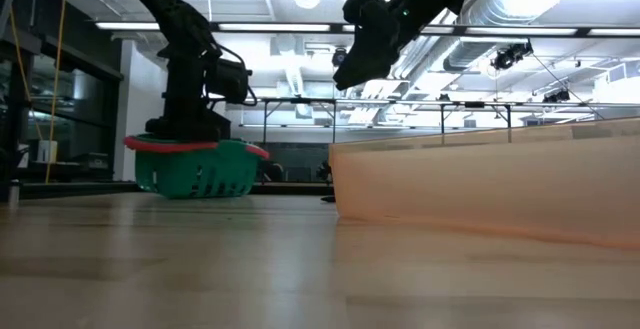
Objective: Sort pens & pencils
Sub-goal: Put the black pen into the blue bin
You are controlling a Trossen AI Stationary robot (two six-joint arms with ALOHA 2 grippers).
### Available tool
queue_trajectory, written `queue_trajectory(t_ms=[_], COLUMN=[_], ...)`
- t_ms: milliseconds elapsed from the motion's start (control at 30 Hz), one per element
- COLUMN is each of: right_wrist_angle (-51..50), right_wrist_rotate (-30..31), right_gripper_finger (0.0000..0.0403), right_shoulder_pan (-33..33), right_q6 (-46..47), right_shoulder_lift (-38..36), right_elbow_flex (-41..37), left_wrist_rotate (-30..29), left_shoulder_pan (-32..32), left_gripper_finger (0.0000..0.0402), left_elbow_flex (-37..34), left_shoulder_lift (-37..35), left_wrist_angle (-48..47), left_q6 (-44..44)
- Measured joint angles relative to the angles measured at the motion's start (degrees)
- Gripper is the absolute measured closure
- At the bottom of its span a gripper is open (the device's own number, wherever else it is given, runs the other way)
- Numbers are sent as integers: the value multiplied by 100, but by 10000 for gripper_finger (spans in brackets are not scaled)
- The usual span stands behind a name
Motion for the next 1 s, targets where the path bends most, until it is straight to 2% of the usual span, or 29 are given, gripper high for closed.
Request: queue_trajectory(t_ms=[133, 300, 667, 900, 1000], right_wrist_angle=[0, -2, -199, -472, -561], right_wrist_rotate=[0, -2, 101, 203, 117], right_gripper_finger=[203, 204, 204, 204, 204], right_shoulder_pan=[-2, -2, -59, -614, -812], right_q6=[40, 67, 32, -136, -153], right_shoulder_lift=[0, 0, 0, 2, 33], right_elbow_flex=[0, 0, 2, 2, 2], left_wrist_rotate=[77, 119, -40, -149, -131], left_shoulder_pan=[0, 0, -5, -105, -214], left_gripper_finger=[243, 236, 269, 291, 297], left_elbow_flex=[0, 74, 693, 1306, 1408], left_shoulder_lift=[-2, -111, -334, -984, -1274], left_wrist_angle=[-25, -198, -782, -739, -408], left_q6=[53, 193, 269, 353, 391])
